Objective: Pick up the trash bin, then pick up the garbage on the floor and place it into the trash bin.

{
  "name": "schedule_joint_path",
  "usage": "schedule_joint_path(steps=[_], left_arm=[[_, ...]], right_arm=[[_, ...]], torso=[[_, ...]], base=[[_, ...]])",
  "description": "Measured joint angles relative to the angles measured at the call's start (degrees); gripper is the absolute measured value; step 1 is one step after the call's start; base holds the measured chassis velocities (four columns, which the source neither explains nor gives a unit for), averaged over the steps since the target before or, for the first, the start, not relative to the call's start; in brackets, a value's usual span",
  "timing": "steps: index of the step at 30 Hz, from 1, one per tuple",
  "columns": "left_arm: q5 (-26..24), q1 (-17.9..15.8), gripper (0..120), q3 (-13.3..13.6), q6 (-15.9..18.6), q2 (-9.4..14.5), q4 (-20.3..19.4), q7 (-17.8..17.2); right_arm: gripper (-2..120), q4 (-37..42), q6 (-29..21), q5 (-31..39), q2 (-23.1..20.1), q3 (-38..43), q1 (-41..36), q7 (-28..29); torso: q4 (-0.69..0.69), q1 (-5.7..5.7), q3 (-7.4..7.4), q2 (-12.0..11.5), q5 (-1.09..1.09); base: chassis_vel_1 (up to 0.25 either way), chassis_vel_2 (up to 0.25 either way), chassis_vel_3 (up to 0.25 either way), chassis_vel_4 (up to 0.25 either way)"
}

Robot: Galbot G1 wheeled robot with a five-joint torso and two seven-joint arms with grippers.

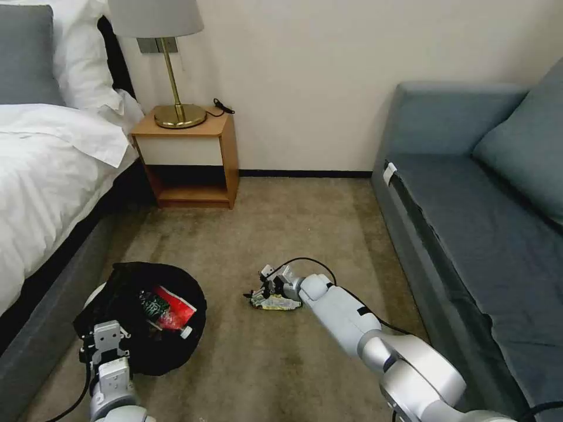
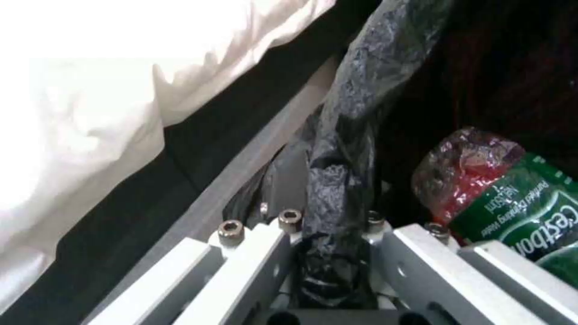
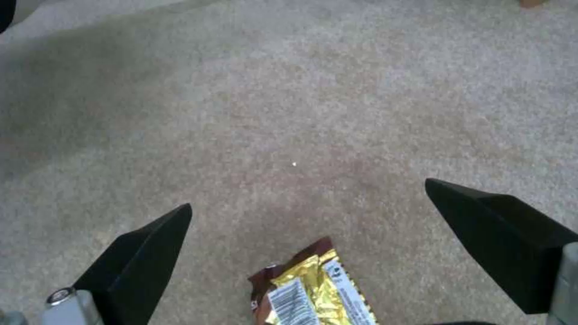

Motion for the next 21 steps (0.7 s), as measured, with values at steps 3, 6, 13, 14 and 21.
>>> schedule_joint_path(steps=[3,6,13,14,21], left_arm=[[0.0,0.05,0,0.01,0.0,0.0,0.02,0.0],[0.0,0.14,0,0.0,0.01,-0.02,0.02,0.0],[0.0,0.32,0,-0.01,0.0,-0.07,-0.05,0.0],[0.0,0.34,0,0.0,0.0,-0.1,-0.12,0.0],[0.23,0.46,0,0.28,0.0,-0.19,-0.34,0.0]], right_arm=[[100,0.02,0.05,-0.21,-0.04,0.18,-0.18,-0.05],[100,0.05,0.05,-0.23,-0.06,0.21,-0.22,-0.06],[100,0.21,0.06,-0.28,-0.22,0.34,-0.38,-0.09],[100,0.22,0.06,-0.32,-0.3,0.37,-0.46,-0.1],[100,0.2,0.18,-0.54,-0.76,0.78,-0.69,-0.13]], torso=[[0.0,0.0,0.0,0.0,0.0],[0.0,0.0,0.0,0.0,0.0],[0.0,0.0,0.0,0.0,0.0],[0.0,0.0,0.0,-0.01,0.0],[0.0,0.0,0.0,-0.01,0.0]], base=[[0.0,0.0,0.0,0.0],[0.0,0.0,0.0,0.0],[-0.017,0.022,0.014,-0.017],[0.0,0.0,0.0,0.0],[0.0,0.0,0.0,0.0]])
